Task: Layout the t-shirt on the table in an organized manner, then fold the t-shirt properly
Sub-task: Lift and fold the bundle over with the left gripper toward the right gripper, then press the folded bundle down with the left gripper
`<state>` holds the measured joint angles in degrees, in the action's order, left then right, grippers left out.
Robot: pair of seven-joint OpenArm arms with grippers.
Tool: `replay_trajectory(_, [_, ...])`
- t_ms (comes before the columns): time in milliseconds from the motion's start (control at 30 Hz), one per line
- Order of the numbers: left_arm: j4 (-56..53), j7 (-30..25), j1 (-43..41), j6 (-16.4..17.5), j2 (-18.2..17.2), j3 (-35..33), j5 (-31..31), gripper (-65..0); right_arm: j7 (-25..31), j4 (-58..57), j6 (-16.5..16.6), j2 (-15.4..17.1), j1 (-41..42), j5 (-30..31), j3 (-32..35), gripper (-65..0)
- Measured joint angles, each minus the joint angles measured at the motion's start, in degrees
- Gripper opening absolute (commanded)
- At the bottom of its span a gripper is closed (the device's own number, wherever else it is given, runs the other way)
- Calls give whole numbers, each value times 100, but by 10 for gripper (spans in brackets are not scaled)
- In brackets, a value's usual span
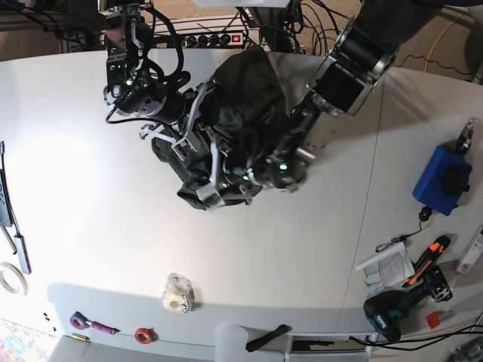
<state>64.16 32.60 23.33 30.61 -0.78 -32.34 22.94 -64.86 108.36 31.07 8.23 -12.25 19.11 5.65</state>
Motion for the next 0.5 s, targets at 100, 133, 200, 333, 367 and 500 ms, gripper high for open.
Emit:
replay_trajectory(100, [-348,-94,289,-352,212,-308,-356,-650,0,0,0,0,0,0,0,-650])
replay_trajectory(133, [-420,-192,356,-581,282,-339,-496,-650,0,0,0,0,0,0,0,-650])
replay_trajectory(200, [-442,-505,442,-1158,273,-323,-546,-650,0,0,0,0,0,2,0,-650])
replay_trajectory(333, [-446,-1005,494,-2208,203,350,-592,-650,-17,0,0,0,0,-2,0,-650])
replay_trajectory(367, [-448,-1038,494,-2465,203,599,-684,-650,-17,0,0,0,0,0,0,-650])
replay_trajectory(500, [-446,-1005,496,-2756,107,1414,-715,-650,-17,0,0,0,0,0,0,-650])
